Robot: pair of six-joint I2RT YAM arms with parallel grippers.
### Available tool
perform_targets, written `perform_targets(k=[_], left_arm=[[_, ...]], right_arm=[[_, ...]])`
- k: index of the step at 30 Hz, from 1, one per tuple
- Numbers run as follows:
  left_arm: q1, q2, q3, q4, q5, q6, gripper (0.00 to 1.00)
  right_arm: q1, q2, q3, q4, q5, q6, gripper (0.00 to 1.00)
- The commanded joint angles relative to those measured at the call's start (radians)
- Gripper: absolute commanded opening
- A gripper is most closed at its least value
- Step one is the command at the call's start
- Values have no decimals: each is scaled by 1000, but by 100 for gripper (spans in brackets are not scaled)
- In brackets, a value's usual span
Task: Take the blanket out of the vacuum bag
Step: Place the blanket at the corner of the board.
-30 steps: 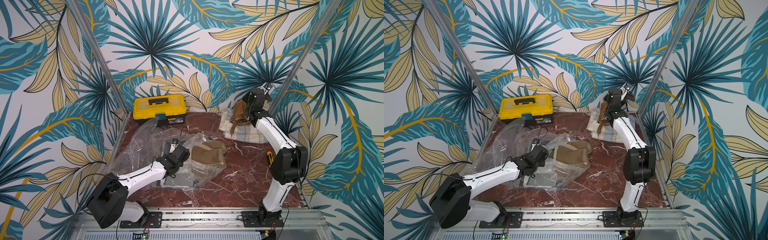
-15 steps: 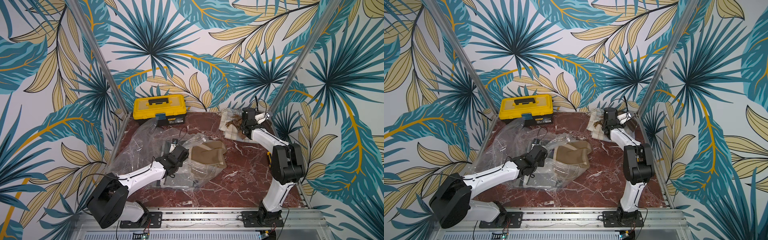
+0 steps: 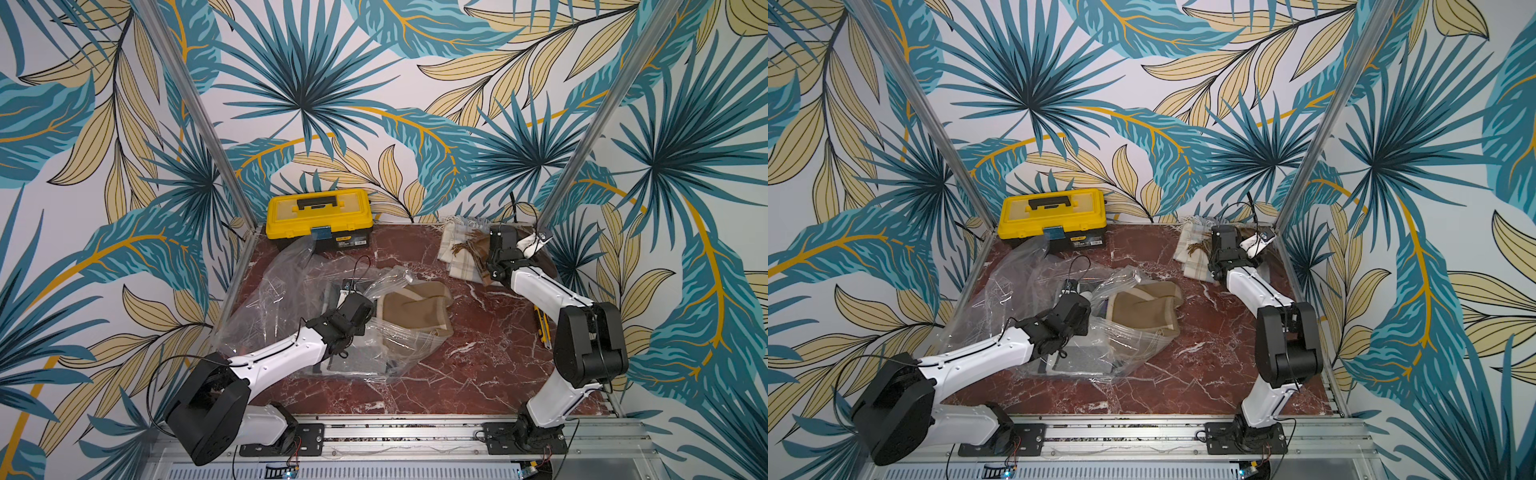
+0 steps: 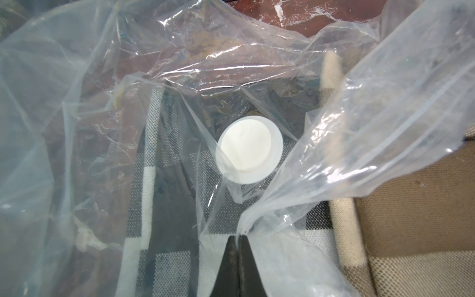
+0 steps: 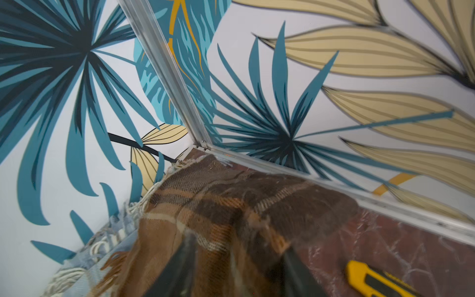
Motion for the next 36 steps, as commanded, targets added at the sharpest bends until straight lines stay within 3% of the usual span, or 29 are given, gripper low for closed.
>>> perform_targets(k=[1, 4, 7, 12, 17, 21, 36], left_arm=[[6, -13, -24, 39, 36, -17, 0], [6, 2, -20, 63, 57, -19, 0], [6, 27, -2, 81, 71, -17, 0], [5, 44, 22, 94, 76, -9, 0], [4, 14, 2, 96, 60, -14, 0], [4, -16, -21, 83, 48, -19, 0], [3, -26, -24, 76, 43, -14, 0]], right_arm=[[18, -70, 35, -115, 93, -203, 64], [40, -110, 9, -83, 90, -282, 69], [47, -95, 7, -22, -38, -370, 73], [48, 123, 281, -267, -350, -446, 83], [47, 353, 547, -489, -545, -458, 92], [43, 464, 648, -604, -547, -449, 93], [-25, 544, 622, -683, -619, -447, 94]])
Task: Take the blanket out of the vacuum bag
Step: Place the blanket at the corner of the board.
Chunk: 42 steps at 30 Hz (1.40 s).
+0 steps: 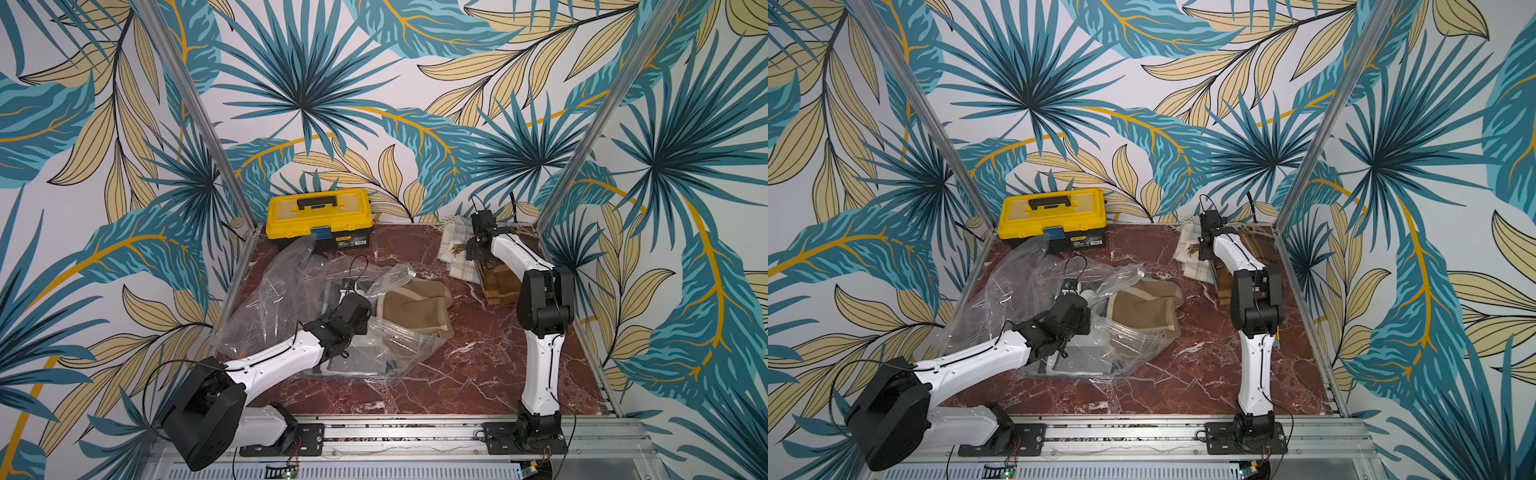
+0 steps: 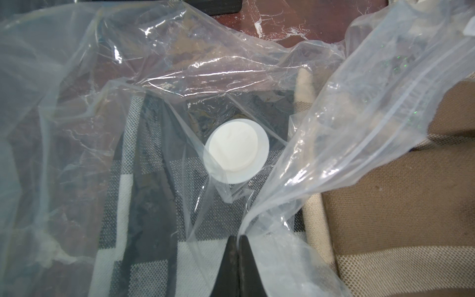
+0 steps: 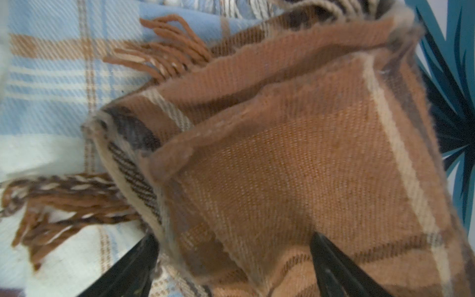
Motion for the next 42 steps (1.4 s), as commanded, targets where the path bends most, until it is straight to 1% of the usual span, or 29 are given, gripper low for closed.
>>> perform_targets(k=[1, 5, 8, 9, 13, 15, 19, 20, 22, 23, 25, 27, 32, 34, 37, 38, 41, 42], left_arm=[[4, 2, -1, -1, -8, -3, 0], [3, 1, 2, -4, -8, -4, 0], [2, 3, 1, -1, -7, -4, 0], [3, 4, 2, -4, -5, -4, 0], [3, 1, -2, -5, -10, -3, 0], [3, 4, -6, -3, -12, -3, 0], [3, 8, -10, 2, -7, -3, 0], [3, 8, -10, 2, -7, -3, 0], [2, 6, -11, 2, -7, -3, 0], [3, 7, -12, 1, -6, -3, 0], [3, 10, -10, 3, -7, -2, 0], [4, 14, -10, 5, -1, -4, 0], [3, 27, -9, 12, 8, -10, 0], [3, 29, -8, 14, 10, -11, 0], [3, 33, -9, 18, 15, -12, 0], [3, 34, -10, 20, 14, -12, 0], [3, 40, -10, 18, 16, -13, 0], [3, 39, -10, 17, 15, -13, 0]], right_arm=[[-2, 34, -6, -47, -48, -9, 94], [-10, 44, 11, -73, -76, 0, 94], [-18, 87, 65, -126, -100, 2, 93], [-20, 99, 83, -144, -109, 3, 89], [-23, 104, 91, -151, -127, 2, 62], [-24, 93, 77, -138, -136, 5, 52], [-27, 88, 72, -131, -153, 8, 30], [-28, 86, 69, -131, -156, 9, 25], [-30, 79, 60, -124, -169, 10, 22], [-30, 74, 55, -118, -175, 15, 18], [-30, 57, 38, -105, -191, 21, 6], [-30, 39, 27, -97, -208, 27, 0], [-30, -18, -3, -87, -239, 33, 0], [-30, -36, -6, -92, -257, 31, 8], [-30, -60, -18, -89, -267, 28, 13], [-30, -65, -24, -83, -269, 27, 13], [-30, -61, -22, -82, -276, 27, 8], [-31, -55, -17, -84, -279, 26, 4]])
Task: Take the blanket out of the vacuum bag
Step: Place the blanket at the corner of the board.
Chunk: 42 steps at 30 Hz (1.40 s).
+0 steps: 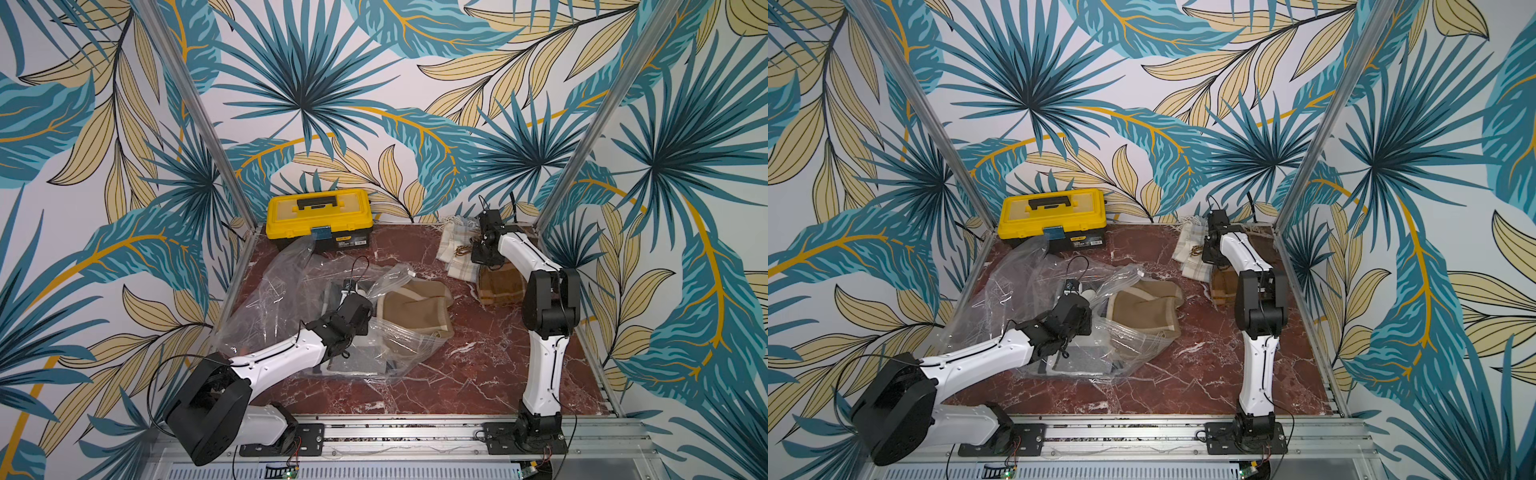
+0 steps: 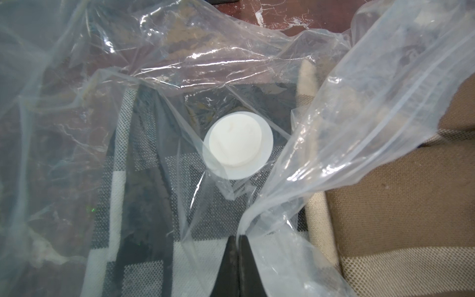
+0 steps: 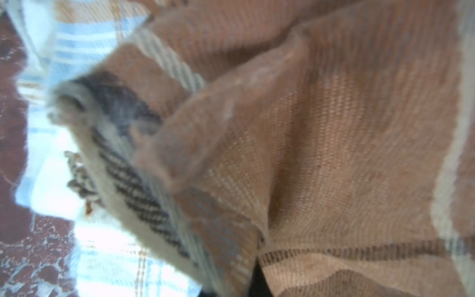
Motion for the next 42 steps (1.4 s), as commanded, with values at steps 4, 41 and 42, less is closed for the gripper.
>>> perform_targets(k=[4, 41, 42], left_arm=[[3, 1, -14, 4, 3, -5, 0], [3, 39, -12, 23, 22, -8, 0], [2, 39, -10, 22, 22, -8, 0]], right_arm=[[3, -23, -9, -21, -45, 6, 0], [-24, -30, -1, -7, -150, -17, 33], [-24, -26, 0, 3, -162, -23, 40]])
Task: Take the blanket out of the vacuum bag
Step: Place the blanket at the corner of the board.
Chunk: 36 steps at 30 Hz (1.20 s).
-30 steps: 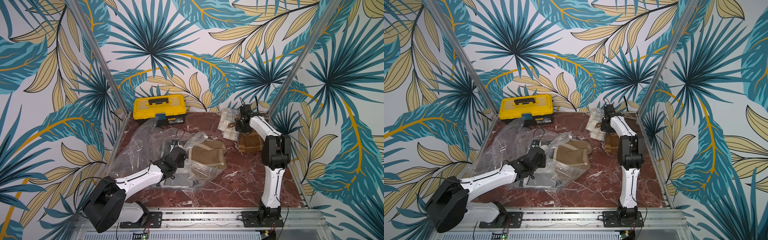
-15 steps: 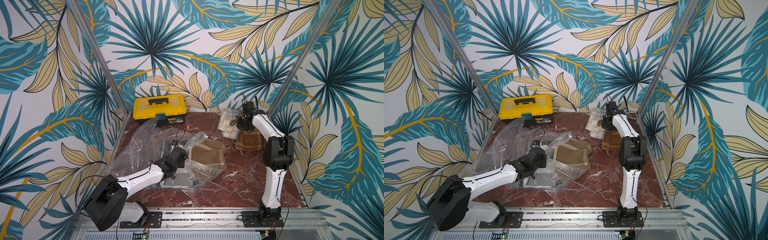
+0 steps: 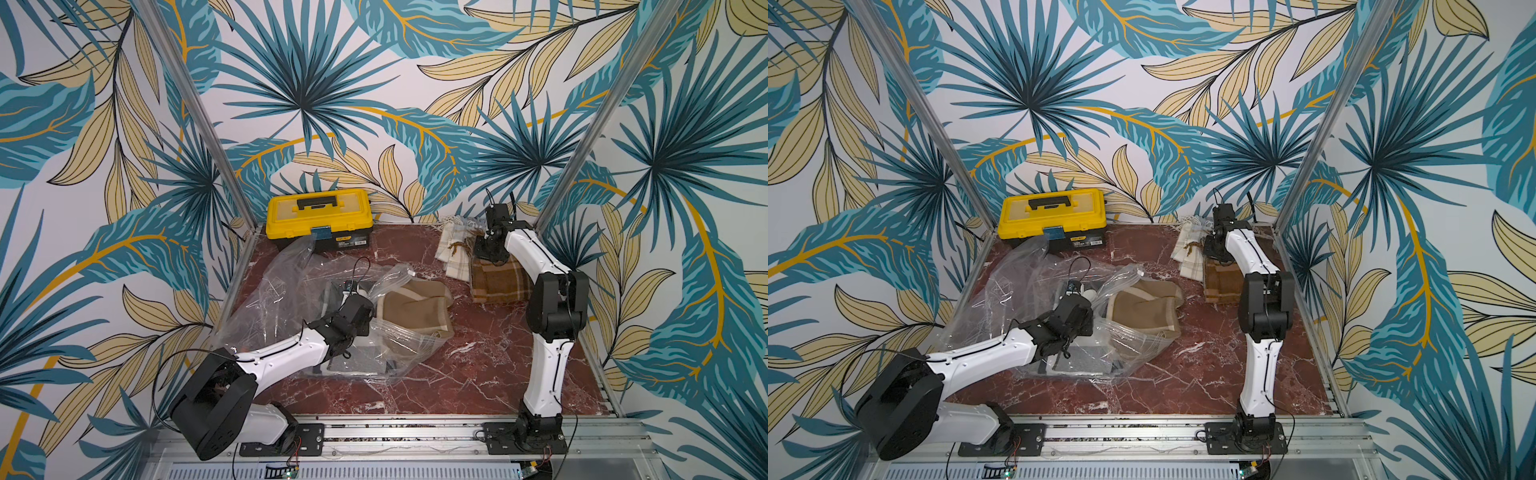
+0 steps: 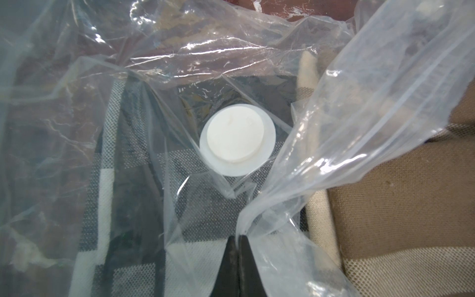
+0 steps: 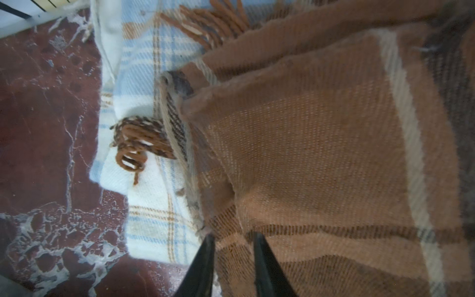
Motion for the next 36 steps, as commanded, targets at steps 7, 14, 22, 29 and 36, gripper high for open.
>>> perform_targets(k=[7, 14, 22, 29, 36], left_arm=[[4, 5, -7, -2, 6, -6, 0], [3, 1, -5, -11, -3, -3, 0], [3, 19, 5, -6, 1, -3, 0], [3, 26, 10, -5, 0, 2, 0], [3, 37, 1, 9, 10, -3, 0]], right_arm=[[-1, 89, 59, 1, -38, -46, 50], [-2, 158, 122, -31, -43, -40, 50], [-3, 175, 131, -36, -42, -31, 13], [-3, 131, 115, -32, -40, -34, 0], [-3, -24, 18, 24, -89, -19, 0]])
